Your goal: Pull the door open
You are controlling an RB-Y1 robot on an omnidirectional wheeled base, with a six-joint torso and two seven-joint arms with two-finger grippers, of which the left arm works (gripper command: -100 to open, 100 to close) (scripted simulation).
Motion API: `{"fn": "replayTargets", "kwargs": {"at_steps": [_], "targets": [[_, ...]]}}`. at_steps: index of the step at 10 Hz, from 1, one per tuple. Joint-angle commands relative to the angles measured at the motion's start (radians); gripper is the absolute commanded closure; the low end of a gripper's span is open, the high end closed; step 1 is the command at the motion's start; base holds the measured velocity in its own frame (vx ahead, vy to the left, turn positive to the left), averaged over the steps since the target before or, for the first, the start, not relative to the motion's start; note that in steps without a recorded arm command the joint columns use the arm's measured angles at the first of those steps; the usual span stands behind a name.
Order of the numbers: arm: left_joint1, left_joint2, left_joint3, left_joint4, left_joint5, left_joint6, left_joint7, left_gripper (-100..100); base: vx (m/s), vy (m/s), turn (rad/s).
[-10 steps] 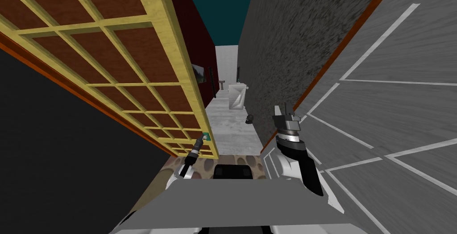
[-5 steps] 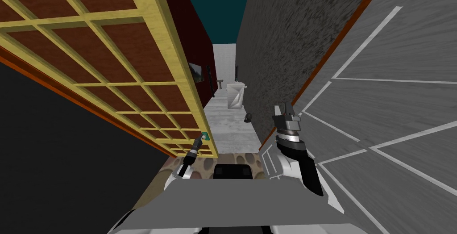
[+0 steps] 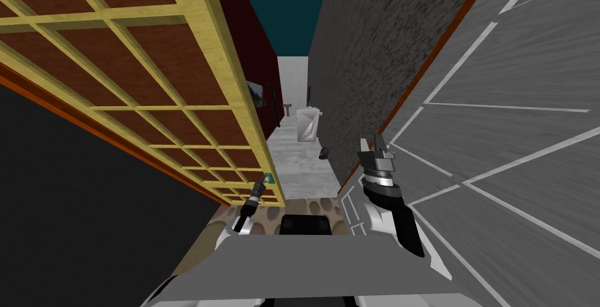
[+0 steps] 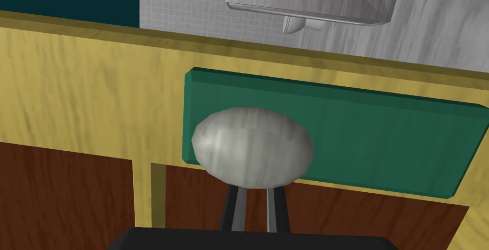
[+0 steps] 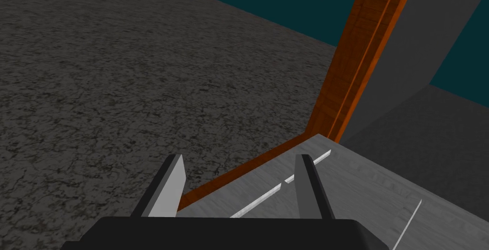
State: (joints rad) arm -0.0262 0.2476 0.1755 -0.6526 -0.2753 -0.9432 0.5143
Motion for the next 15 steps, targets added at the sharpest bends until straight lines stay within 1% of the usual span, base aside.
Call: {"fn": "replayTargets", "kwargs": {"at_steps": [1, 3, 4, 5, 6, 7, 8, 9, 12, 14, 15], "targets": [[-0.028, -0.018, -0.021, 0.037, 0.004, -0.038, 0.026, 100, -0.031, -0.001, -0.042], [-0.028, -0.018, -0.021, 0.037, 0.004, -0.038, 0.026, 100, -0.014, 0.009, 0.002], [-0.028, -0.018, -0.021, 0.024, 0.004, -0.030, 0.026, 100, 0.005, -0.014, 0.008], [-0.028, -0.018, -0.021, 0.037, 0.004, -0.038, 0.026, 100, 0.014, -0.001, -0.004], [-0.031, -0.015, -0.030, 0.043, 0.022, -0.037, 0.066, 100, -0.031, 0.007, -0.078], [-0.035, -0.012, -0.040, 0.050, 0.040, -0.037, 0.091, 100, -0.065, 0.012, -0.096], [-0.033, 0.005, -0.010, 0.068, 0.048, -0.025, 0.105, -100, -0.052, 0.036, -0.011], [-0.034, 0.003, -0.010, 0.068, 0.051, -0.023, 0.121, -100, -0.045, 0.027, 0.009], [-0.040, -0.006, -0.008, 0.068, 0.066, -0.014, 0.197, -100, -0.065, -0.001, -0.016], [-0.040, -0.006, -0.008, 0.068, 0.066, -0.014, 0.197, -100, -0.031, 0.001, 0.008], [-0.042, -0.010, -0.007, 0.068, 0.071, -0.011, 0.227, -100, -0.029, -0.002, -0.042]]}}
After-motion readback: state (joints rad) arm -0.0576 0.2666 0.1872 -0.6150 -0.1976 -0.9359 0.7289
